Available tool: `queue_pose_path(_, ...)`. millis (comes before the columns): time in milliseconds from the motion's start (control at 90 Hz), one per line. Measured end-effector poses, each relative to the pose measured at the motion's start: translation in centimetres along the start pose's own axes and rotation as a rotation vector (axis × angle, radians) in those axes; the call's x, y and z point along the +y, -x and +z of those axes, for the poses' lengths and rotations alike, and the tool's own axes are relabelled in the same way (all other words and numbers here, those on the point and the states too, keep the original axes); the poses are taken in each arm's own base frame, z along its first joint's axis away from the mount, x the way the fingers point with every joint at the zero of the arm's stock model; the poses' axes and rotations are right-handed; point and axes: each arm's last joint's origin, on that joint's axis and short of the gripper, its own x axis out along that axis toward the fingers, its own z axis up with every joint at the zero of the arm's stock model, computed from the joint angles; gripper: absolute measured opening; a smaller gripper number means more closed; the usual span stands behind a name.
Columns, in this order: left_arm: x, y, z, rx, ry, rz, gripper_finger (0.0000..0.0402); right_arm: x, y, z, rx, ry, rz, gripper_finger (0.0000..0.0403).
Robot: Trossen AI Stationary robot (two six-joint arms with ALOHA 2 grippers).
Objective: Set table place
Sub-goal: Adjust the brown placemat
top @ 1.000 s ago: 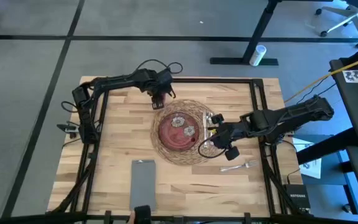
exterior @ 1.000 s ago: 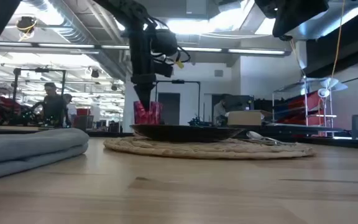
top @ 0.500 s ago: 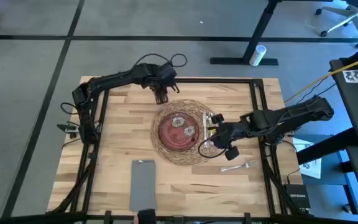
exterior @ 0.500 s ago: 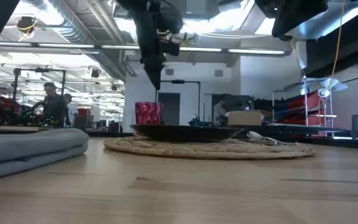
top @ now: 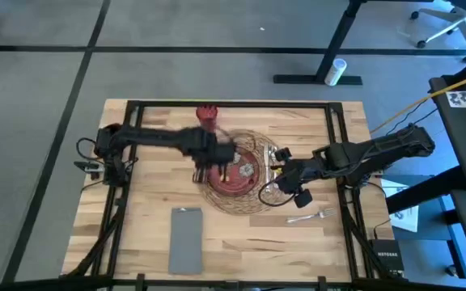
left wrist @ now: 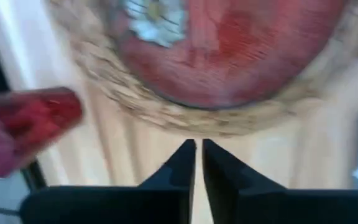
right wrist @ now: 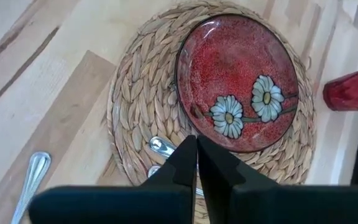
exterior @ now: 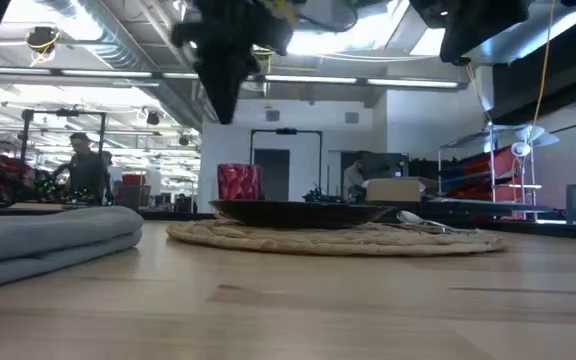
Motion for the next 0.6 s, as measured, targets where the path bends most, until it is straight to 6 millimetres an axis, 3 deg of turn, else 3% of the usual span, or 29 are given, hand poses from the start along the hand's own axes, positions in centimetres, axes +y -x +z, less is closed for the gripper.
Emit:
queue_pose_path(144,-3.8,0.6,-0.2,-0.013,0.026,-0.026,0.0001,0.0,0.0,0.0,0.0,0.032,0.0,0.0001)
queue_pose_path(267,-6.5,-0.3,-0.7,-0.043,0.041,-0.036,0.0,0.0,0.0,0.0,0.003,0.047,0.001,0.0001)
queue_pose_path(378,-8.2,-1.6,-0.6,-0.184,0.077,-0.054,0.0,0.3,0.0,0.0,0.01,0.064,-0.005,0.0001)
queue_pose_path(600,-10.1,-4.4,1.6,-0.526,0.164,-0.13,0.0,1.4,0.3,0.3,0.03,0.098,-0.066,0.0001)
